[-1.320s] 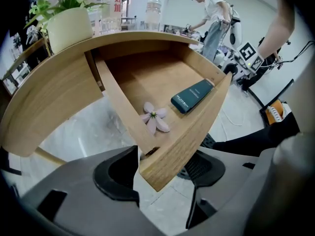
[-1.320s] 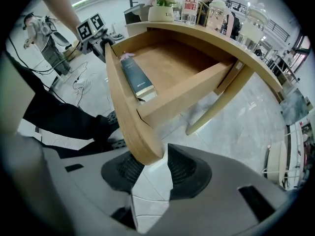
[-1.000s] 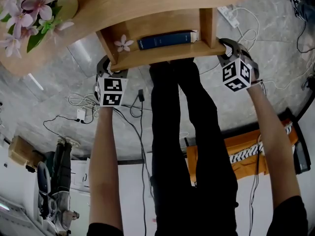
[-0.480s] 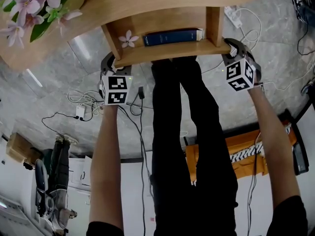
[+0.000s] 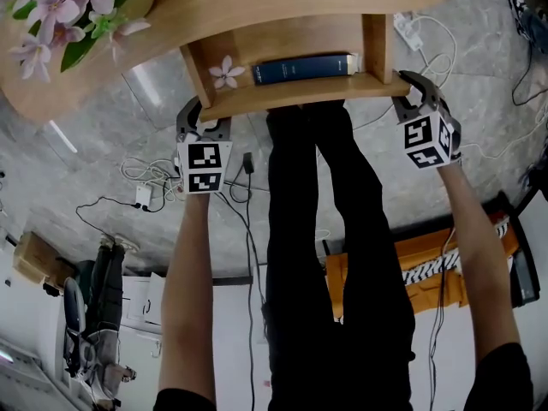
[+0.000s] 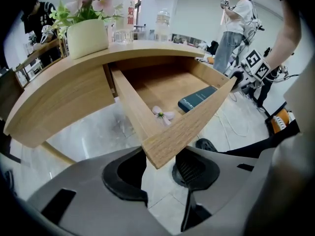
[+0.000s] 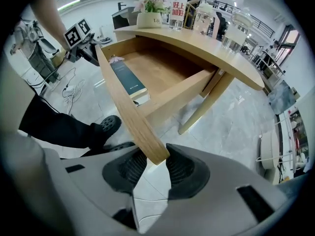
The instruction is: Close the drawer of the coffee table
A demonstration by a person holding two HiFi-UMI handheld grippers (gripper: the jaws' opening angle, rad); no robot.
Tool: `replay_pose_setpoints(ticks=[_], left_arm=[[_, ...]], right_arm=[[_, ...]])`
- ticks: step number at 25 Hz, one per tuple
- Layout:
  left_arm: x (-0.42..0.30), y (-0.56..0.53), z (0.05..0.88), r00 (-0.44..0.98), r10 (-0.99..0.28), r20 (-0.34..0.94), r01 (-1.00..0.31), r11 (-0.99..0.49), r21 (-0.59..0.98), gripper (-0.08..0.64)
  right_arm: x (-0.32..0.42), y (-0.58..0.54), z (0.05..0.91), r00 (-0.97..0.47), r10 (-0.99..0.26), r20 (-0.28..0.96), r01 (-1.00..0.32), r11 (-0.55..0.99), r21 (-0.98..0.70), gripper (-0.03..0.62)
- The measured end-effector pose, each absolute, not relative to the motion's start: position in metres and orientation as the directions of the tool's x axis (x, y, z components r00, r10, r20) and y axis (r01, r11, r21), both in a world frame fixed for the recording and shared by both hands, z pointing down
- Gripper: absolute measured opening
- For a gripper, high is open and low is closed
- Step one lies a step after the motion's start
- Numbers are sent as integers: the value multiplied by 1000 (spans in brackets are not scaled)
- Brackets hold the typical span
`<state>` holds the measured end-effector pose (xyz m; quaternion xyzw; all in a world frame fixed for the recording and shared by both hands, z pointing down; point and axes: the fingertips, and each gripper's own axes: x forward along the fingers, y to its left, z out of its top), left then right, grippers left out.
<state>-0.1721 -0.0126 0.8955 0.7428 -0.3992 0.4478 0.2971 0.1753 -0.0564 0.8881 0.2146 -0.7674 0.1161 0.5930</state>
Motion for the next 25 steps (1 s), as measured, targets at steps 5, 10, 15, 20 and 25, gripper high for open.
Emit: replay_pose_setpoints(ticks=[5,10,15,20,25], left_arm=[[-165,-15,894,283,-327,901,-872,-478,100,192],[-165,-27,892,271,-351,896,-886,-455,89,192],[-172,-45,891,258,-378,889,-889,-453,65,192],[-179,-68,888,246,-398,884,-889,-457,41,192],[-184,-90,886,241,-423,873,-890,-455,25,192]], right_arm=[[183,-69,886,-191,-216,958,-483,870,100,115],[181,-85,885,-194,-228,954,-479,871,110,115],[176,-99,883,-200,-257,946,-493,860,129,117],[171,-117,882,-189,-291,938,-535,831,150,119],[167,-139,880,-185,-318,930,-542,822,173,121]])
